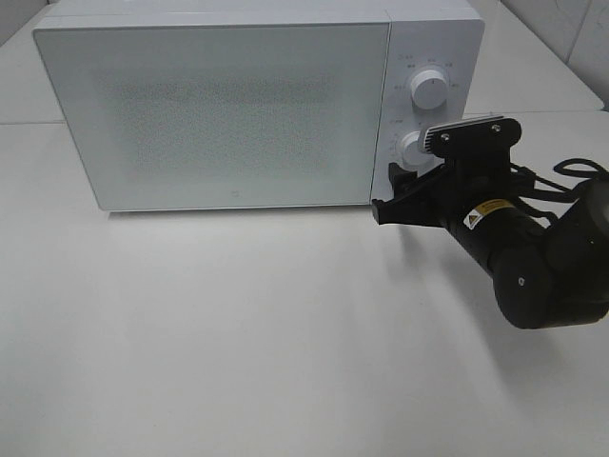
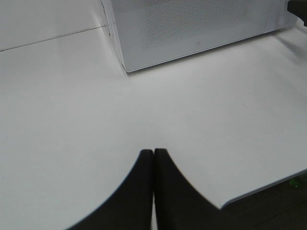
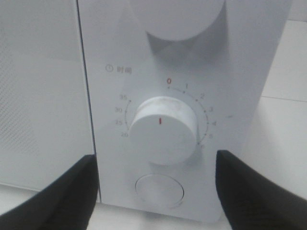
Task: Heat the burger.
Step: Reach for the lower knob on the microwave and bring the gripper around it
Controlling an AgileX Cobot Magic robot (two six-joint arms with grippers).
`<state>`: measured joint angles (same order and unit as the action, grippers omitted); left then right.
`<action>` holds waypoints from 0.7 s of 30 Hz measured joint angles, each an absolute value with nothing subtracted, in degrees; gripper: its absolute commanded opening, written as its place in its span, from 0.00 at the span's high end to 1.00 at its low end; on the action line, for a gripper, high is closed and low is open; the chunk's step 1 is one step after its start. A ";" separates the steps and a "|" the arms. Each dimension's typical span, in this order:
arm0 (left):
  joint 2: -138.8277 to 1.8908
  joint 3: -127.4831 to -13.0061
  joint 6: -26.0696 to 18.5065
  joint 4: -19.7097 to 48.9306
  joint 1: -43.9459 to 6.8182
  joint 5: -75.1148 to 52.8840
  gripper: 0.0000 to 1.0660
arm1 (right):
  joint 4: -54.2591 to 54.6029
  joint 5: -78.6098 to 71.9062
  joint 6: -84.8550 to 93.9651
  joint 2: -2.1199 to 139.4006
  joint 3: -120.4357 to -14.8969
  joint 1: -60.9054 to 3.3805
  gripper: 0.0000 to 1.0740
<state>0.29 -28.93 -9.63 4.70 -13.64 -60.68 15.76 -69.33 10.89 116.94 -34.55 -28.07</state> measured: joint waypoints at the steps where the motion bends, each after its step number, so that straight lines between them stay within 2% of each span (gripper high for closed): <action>1: 0.29 -28.93 -9.63 4.70 -13.64 -60.68 1.00 | 15.76 -69.33 10.89 117.34 -34.55 -28.07 0.37; 21: 0.29 -28.93 -9.63 4.70 -13.64 -60.68 1.00 | 19.42 -69.27 10.89 118.83 -37.59 -28.07 0.37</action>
